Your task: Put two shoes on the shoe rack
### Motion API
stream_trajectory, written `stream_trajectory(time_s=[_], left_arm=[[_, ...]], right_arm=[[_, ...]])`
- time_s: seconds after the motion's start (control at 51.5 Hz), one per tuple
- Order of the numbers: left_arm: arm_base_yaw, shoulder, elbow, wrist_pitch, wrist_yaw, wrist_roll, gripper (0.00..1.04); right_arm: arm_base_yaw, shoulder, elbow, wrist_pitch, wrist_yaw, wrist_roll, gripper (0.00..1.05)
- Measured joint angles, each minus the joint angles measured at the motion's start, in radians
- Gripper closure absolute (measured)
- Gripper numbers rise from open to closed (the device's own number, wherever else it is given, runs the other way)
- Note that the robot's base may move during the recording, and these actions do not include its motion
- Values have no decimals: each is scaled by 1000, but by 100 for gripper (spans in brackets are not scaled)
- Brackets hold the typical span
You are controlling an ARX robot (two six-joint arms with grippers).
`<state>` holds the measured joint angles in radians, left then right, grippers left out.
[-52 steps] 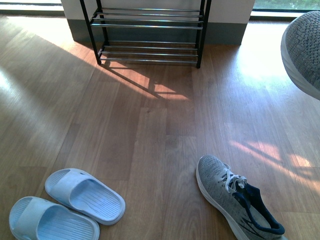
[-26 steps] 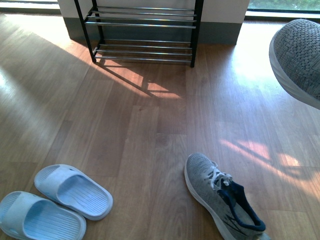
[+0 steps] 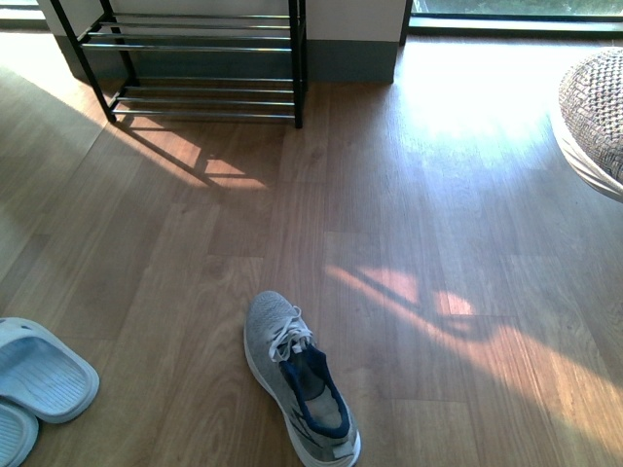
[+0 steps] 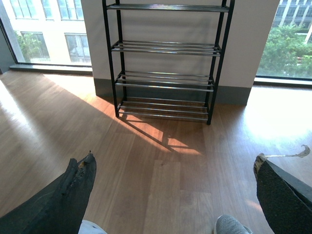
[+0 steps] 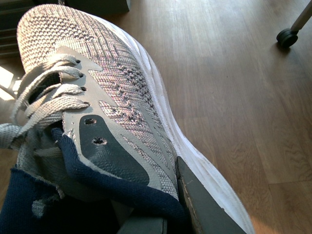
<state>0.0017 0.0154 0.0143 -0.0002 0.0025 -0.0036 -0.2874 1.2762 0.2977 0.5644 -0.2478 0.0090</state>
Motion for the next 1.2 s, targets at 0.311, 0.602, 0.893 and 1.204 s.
stream_trajectory(time_s=[0.311, 0.602, 0.893, 1.204], left_arm=[[-345, 537, 126, 93, -374, -295, 9], [-628, 1747, 436, 546, -360, -579, 9], [-694, 2294, 716, 452, -381, -790, 9], [-647, 2502, 908, 412, -340, -827, 9]], right_arm=[[4, -2, 0, 0, -13, 2, 103], [4, -2, 0, 0, -12, 2, 103], [4, -2, 0, 0, -11, 2, 103], [4, -2, 0, 0, -11, 2, 103]])
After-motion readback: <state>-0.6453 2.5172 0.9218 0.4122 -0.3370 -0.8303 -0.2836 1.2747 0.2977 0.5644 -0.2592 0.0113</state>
